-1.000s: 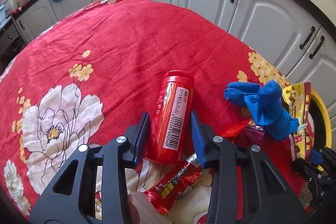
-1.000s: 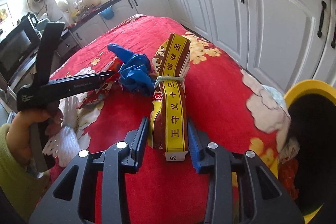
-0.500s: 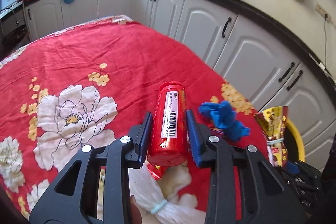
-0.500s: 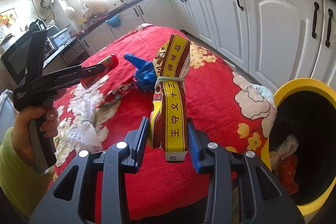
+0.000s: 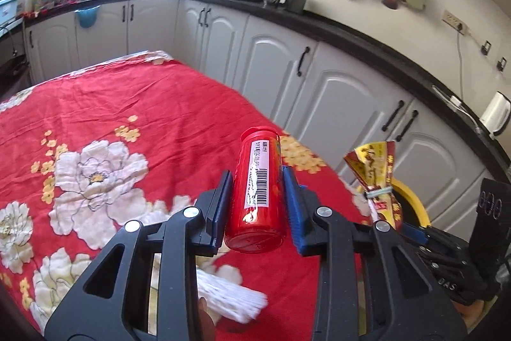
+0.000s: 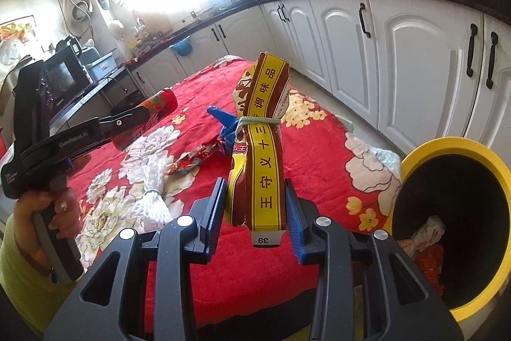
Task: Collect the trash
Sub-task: 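Carry the red can and seasoning packet over the yellow-rimmed bin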
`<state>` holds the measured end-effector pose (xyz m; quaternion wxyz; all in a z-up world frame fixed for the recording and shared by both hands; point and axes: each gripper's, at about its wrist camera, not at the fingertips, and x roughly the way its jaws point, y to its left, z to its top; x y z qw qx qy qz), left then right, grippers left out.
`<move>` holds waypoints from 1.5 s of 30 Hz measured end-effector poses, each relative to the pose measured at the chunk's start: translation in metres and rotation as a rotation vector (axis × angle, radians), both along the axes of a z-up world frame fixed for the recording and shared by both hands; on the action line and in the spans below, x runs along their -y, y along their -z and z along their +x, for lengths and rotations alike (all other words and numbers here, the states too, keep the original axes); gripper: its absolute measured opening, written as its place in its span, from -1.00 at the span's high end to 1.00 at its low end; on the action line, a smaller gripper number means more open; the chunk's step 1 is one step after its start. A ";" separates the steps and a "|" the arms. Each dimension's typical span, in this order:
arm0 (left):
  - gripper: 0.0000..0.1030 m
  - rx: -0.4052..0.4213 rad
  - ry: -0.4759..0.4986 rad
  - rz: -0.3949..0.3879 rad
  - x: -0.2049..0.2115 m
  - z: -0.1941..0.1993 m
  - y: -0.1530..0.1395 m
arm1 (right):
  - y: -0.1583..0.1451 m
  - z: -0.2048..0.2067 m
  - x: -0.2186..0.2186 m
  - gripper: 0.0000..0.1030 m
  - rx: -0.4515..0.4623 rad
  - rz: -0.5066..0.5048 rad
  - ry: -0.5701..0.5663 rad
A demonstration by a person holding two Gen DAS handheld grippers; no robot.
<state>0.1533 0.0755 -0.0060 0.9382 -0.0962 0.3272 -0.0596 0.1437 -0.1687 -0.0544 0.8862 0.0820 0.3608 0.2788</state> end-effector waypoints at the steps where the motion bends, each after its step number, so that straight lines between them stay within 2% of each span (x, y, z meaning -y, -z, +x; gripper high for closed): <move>1: 0.51 0.007 0.011 0.000 0.005 -0.002 -0.002 | -0.002 -0.001 0.002 0.34 0.005 0.002 0.003; 18: 0.52 0.042 0.125 0.014 0.064 -0.011 -0.007 | -0.013 -0.017 0.046 0.34 0.042 0.000 0.075; 45: 0.52 0.105 0.293 0.008 0.161 -0.004 -0.011 | -0.003 -0.021 0.150 0.34 0.046 0.021 0.296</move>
